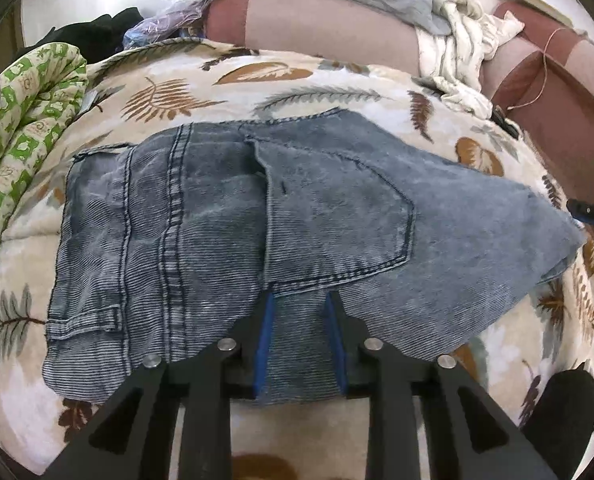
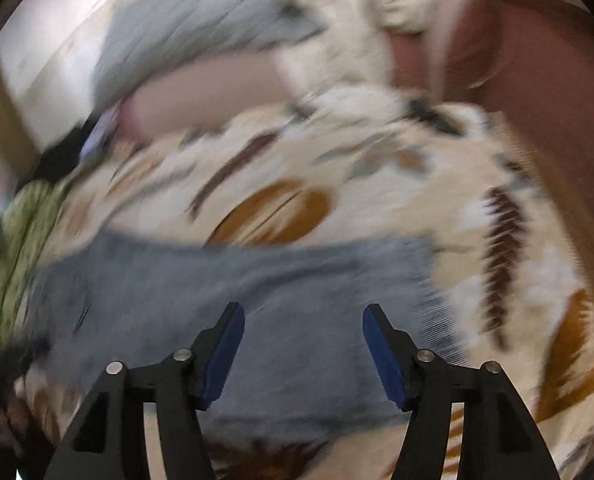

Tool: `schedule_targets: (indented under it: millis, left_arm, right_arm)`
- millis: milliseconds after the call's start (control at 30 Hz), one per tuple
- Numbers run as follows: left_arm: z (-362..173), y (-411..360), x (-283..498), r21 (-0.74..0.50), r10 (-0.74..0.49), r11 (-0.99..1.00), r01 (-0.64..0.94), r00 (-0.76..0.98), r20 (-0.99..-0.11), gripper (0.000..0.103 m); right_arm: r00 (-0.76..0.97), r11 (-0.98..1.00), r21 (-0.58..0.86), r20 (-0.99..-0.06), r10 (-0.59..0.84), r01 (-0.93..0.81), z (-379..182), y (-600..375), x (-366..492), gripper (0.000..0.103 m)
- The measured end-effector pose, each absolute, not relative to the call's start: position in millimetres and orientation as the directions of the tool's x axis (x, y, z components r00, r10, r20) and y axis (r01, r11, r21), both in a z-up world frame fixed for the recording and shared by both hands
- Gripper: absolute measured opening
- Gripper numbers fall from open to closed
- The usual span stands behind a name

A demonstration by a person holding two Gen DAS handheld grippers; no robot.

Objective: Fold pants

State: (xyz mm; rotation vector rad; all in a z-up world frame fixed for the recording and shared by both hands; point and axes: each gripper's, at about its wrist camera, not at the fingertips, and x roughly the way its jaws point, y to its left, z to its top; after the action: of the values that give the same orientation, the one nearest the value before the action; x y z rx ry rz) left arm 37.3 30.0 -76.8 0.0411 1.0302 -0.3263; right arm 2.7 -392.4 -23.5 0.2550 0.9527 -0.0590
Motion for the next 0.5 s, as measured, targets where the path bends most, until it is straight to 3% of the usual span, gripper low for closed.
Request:
schedule_targets:
  millis: [200, 267, 333, 500]
  left_arm:
    - [-80, 57, 46, -0.206, -0.295, 0.95, 0.237, 0.45, -0.843, 0.03]
    - [-80, 63, 47, -0.179, -0.266, 0.958, 0.224, 0.467, -0.843, 0.026]
    - [-82, 69, 49, -0.141, -0.229, 0.967, 0.211, 0.484, -0.845, 0.018]
    - [-79, 74, 49, -0.176, -0.249, 0.966, 0.19, 0.495, -0.833, 0.018]
  right_arm:
    - [0.408, 0.983, 0.057, -0.913, -0.021, 0.177, -70, -362, 23, 0.065]
    - [0.343, 0.977, 0.073, -0.94, 0.001, 0.199, -86, -367, 15, 0.065]
    - [0.346, 0.979, 0.066, -0.938, -0.004, 0.19, -89, -368, -1, 0.065]
    - [0.299, 0.981, 0.034, -0.954, -0.025, 0.19, -94, -359, -24, 0.065]
